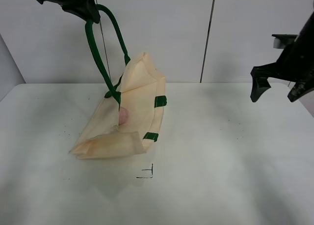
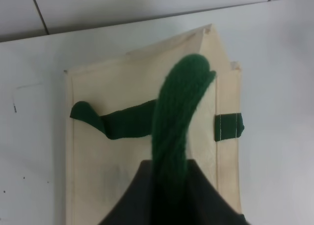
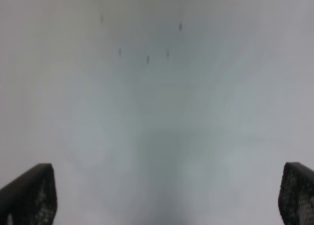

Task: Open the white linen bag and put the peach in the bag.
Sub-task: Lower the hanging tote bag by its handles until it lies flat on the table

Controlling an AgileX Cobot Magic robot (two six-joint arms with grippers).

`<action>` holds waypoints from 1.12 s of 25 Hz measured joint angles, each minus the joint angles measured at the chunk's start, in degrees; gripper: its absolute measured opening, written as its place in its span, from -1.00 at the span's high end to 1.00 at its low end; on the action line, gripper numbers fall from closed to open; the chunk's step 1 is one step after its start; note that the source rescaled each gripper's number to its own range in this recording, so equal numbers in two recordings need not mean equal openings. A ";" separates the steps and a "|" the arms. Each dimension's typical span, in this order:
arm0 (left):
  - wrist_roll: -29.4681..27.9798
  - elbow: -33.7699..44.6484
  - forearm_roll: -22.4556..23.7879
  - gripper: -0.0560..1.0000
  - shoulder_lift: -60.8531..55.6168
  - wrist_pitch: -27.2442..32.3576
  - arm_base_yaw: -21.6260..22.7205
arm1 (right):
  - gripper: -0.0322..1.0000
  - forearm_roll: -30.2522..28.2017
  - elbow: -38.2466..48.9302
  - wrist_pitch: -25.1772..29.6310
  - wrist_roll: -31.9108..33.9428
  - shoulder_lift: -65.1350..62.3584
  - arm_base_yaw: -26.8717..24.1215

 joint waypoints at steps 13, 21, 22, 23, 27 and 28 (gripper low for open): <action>0.00 0.00 0.00 0.89 0.00 0.00 0.00 | -1.00 0.09 40.15 0.08 -1.47 -51.13 0.00; 0.00 0.00 0.00 0.89 0.00 0.00 0.00 | -1.00 -1.06 54.01 -9.77 -1.91 -79.93 0.00; 0.00 0.00 0.00 0.89 0.00 0.00 0.00 | -1.00 -1.25 54.53 -9.77 -1.91 -82.49 0.00; 0.00 0.00 0.00 0.89 0.00 0.00 0.00 | -1.00 -1.52 54.82 -10.02 -1.91 -84.64 0.00; 0.00 0.00 0.00 0.89 0.00 0.00 0.00 | -1.00 -2.67 54.87 -10.24 -1.26 -90.70 0.00; 0.00 0.00 0.00 0.89 0.00 0.00 0.00 | -1.00 -2.73 54.87 -10.24 -1.26 -92.24 0.00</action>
